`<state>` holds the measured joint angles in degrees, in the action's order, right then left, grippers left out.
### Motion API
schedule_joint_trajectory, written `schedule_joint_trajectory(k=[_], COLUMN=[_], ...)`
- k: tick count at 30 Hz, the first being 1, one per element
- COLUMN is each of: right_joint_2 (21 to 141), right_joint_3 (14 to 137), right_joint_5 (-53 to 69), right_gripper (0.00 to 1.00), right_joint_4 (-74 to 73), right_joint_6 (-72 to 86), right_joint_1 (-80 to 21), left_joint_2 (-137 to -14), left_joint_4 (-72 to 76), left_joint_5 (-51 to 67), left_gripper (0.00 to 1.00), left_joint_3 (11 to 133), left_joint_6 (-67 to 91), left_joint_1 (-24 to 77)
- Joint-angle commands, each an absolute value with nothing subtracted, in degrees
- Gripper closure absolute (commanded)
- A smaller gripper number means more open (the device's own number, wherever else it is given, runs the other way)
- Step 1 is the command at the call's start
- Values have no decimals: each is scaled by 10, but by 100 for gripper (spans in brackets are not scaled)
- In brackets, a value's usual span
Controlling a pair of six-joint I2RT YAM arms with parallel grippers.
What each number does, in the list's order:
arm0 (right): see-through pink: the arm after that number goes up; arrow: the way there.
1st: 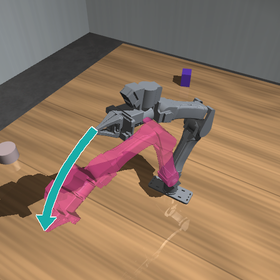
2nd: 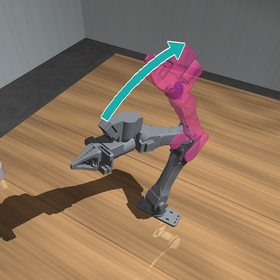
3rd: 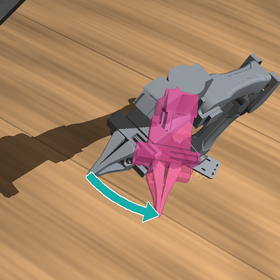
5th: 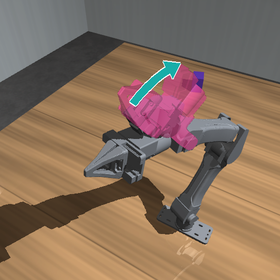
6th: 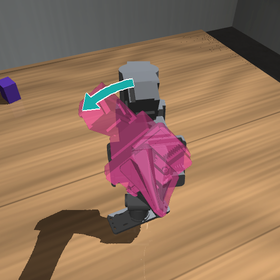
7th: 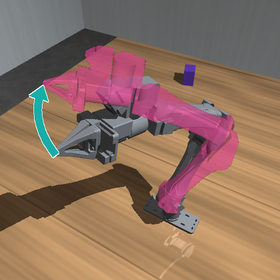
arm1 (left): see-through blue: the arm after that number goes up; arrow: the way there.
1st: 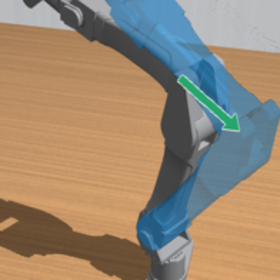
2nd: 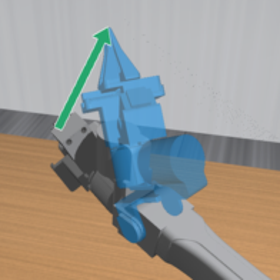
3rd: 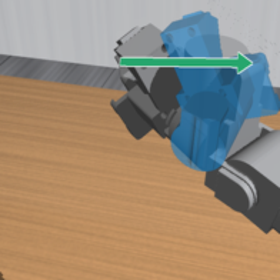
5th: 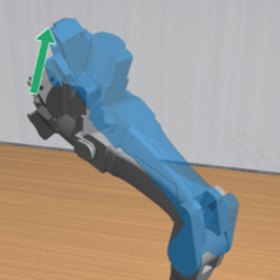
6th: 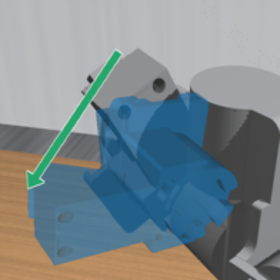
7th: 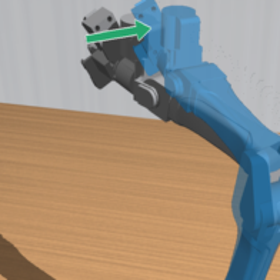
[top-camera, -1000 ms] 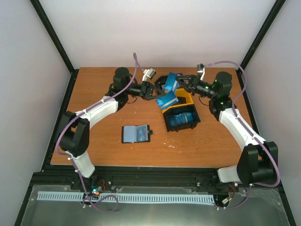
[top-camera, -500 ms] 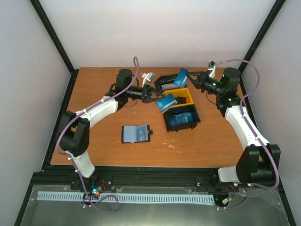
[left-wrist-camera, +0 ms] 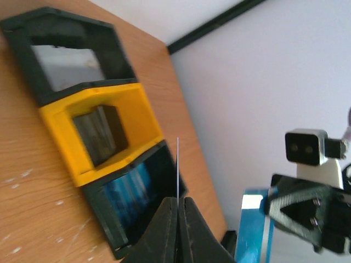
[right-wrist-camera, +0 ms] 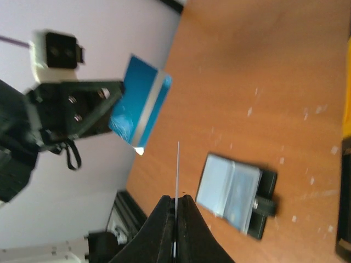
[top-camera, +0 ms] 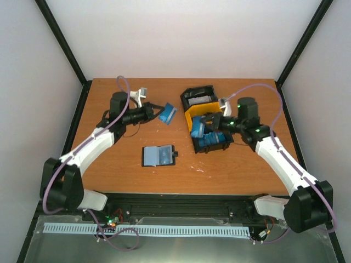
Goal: Put the credit cards into the card holder
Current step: Insert the credit card into the card holder.
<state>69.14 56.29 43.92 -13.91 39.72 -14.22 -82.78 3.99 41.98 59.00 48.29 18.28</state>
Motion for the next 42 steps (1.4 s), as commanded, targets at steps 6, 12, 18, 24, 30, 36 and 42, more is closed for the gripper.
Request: schedule_joint_trajectory(k=[6,12,18,24,30,36,42], right_joint_2=[792,908,1018,1081,1107,1099,1095], right_joint_3=[531,551,605,628,634,617,601], right_joint_5=[358,327,315,286,257,280,293], right_gripper=[97,97,97,97,97,97,97], right_joint_4=[-110,-44,-5,46,28,49,55], right_joint_6=[429,488,496,519,524,526,541], right_joint_1=[-336,-412,-439,-443,-443,-432,-425], left_joint_2=[-616,-504,-426,-391,-428,-447,-474], left_joint_4=[40,42,32,28,38,42,51], left_joint_5=[281,285,280,239,225,193,169], left_gripper=[99,99,99,99,99,99,99], left_joint_3=[377,236,140,100,96,90,94], left_joint_6=[477,516,518,508,490,477,459], left_joint_1=[151,118,103,99,98,98,98])
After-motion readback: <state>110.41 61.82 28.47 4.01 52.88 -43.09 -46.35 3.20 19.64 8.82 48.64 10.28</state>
